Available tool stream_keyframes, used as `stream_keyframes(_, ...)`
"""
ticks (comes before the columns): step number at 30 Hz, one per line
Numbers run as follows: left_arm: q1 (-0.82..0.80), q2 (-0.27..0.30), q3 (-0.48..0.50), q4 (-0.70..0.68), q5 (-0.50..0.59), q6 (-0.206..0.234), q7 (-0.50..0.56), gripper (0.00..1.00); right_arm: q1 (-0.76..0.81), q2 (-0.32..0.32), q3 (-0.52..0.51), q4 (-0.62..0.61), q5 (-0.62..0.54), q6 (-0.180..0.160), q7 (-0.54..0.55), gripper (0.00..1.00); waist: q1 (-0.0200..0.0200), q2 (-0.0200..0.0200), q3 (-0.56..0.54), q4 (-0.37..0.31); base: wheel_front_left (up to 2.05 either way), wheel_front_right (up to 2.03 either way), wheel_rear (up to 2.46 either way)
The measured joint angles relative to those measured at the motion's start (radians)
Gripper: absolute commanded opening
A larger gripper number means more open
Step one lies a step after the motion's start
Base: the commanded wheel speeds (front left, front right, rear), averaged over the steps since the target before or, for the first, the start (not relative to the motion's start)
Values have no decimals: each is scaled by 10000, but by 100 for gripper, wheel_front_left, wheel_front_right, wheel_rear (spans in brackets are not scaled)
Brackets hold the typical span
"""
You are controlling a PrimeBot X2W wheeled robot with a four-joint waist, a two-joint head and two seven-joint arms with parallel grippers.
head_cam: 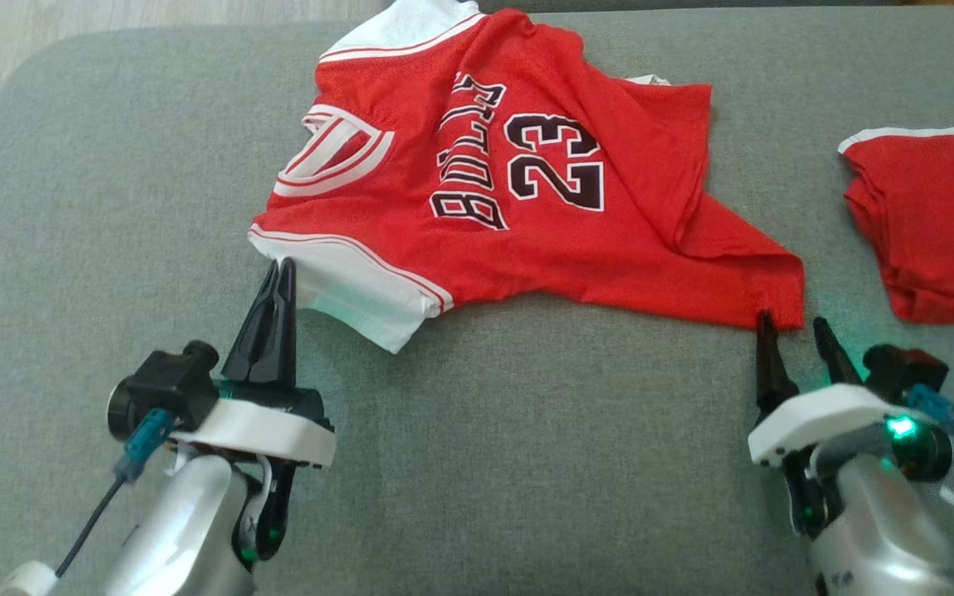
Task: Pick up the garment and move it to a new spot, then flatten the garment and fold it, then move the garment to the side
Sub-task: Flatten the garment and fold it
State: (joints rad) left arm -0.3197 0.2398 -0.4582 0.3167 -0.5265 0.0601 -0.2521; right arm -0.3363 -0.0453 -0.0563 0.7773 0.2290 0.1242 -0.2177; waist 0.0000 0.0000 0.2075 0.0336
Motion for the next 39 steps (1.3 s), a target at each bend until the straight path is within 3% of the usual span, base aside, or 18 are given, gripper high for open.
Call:
stream_keyframes(6, 13, -29, -31, 12, 82, -86, 0, 0, -710, -23, -105, 1101, -17, 0, -311, 100, 0, 0, -49, 69, 0, 0, 0)
stream_keyframes(7, 13, -29, -31, 12, 82, -88, 0, 0, -757, -31, -79, 1239, -23, 0, -349, 95, 0, 0, -64, 79, 0, 0, 0)
stream_keyframes(8, 13, -31, -31, 13, 82, -88, 0, 0, -828, -40, -48, 1388, -86, 0, -393, 53, 0, 0, -77, 85, 0, 0, 0)
stream_keyframes(9, 14, -31, -29, 13, 82, -88, 0, 0, -891, -46, -12, 1486, -150, 0, -393, 23, 0, 0, -88, 84, 0, 0, 0)
stream_keyframes(10, 15, -31, -29, 15, 82, -86, 0, 0, -954, -69, 36, 1590, -198, 0, -412, 0, 0, 0, -99, 81, 0, 0, 0)
stream_keyframes(19, 94, -61, 144, -67, 36, -94, 0, 0, -1014, -127, 997, 1465, 236, 0, -401, 0, 0, 0, -330, 28, 0, 0, 0)
stream_keyframes(25, 298, -113, 619, -652, -531, -571, 0, 0, -709, -115, 1450, -640, 261, 0, -376, 0, 1, 0, -644, -69, 0, 0, 0)
stream_keyframes(30, 110, -6, 1076, -1277, -742, -692, 2, 0, -445, -105, 1783, -2382, 253, 0, -376, 0, 0, 0, -1037, -146, 0, 0, 0)
stream_keyframes(39, -1581, 207, 2134, -3386, -1499, -495, 339, 0, -998, -107, 1789, -5242, -127, 0, 376, 0, 0, 0, -1982, -254, 0, 0, 0)
